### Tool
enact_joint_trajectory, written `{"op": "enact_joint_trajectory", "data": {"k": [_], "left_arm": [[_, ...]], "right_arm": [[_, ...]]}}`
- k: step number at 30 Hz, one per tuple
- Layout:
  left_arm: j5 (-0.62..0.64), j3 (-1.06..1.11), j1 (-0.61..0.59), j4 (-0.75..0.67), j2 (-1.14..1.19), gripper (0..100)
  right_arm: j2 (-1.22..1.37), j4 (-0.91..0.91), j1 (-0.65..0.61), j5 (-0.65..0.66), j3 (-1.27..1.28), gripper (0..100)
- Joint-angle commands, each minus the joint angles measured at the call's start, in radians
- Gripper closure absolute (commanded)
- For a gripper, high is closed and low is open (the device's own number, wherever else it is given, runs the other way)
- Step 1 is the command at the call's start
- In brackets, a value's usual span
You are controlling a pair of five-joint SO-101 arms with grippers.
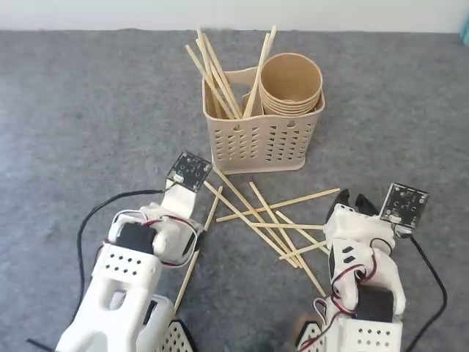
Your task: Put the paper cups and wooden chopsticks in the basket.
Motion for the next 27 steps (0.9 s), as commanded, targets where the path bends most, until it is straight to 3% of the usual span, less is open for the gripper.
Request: {"op": "enact_joint_trajectory", "data": {"k": [1,6,17,22,27], "left_arm": [[-0.015,0.010,0.000,-0.023,-0.021,82],[-0.015,0.054,0.003,-0.075,-0.021,81],[0.005,0.061,0.038,-0.094,-0.020,81],[0.063,0.062,0.126,-0.095,-0.020,80],[0.064,0.062,0.115,-0.130,0.015,80]], "right_arm": [[-0.002,-0.013,0.041,-0.015,-0.063,89.1],[0.114,-0.013,0.094,-0.015,-0.107,89.2],[0.691,-0.137,0.157,-0.017,-0.296,93.5],[0.771,-0.168,0.177,-0.017,-0.322,93.5],[0.771,-0.166,0.177,-0.017,-0.322,93.5]]}}
